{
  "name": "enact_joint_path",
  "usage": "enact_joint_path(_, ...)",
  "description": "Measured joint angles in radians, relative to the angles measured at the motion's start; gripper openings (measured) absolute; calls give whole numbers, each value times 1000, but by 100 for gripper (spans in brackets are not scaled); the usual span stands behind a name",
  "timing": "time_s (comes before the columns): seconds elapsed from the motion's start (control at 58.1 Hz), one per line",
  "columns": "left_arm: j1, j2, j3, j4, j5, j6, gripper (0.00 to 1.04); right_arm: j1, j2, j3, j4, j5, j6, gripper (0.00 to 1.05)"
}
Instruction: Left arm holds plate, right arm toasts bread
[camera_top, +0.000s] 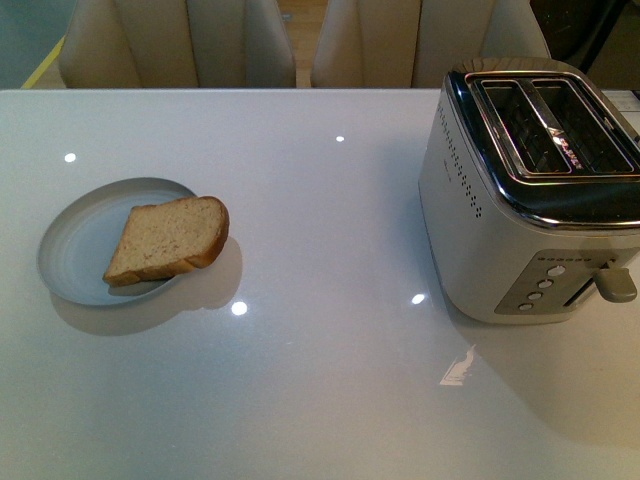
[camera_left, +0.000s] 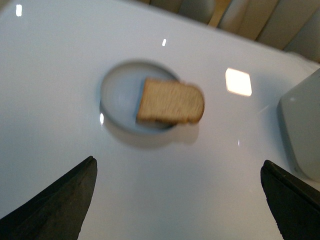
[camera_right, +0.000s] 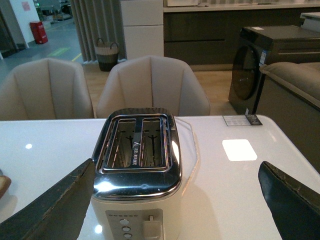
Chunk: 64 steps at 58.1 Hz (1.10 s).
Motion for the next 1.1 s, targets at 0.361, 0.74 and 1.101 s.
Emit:
enact_joint_path(0.361, 47, 895, 112, 668, 17, -120, 98, 0, 0, 0, 0, 0, 0, 96)
enact_joint_path(0.74, 92, 1657, 429, 846, -23, -237, 98, 0, 0, 0, 0, 0, 0, 96)
enact_joint_path(1.101, 111, 1907, 654, 823, -44, -223, 98, 0, 0, 0, 0, 0, 0, 96)
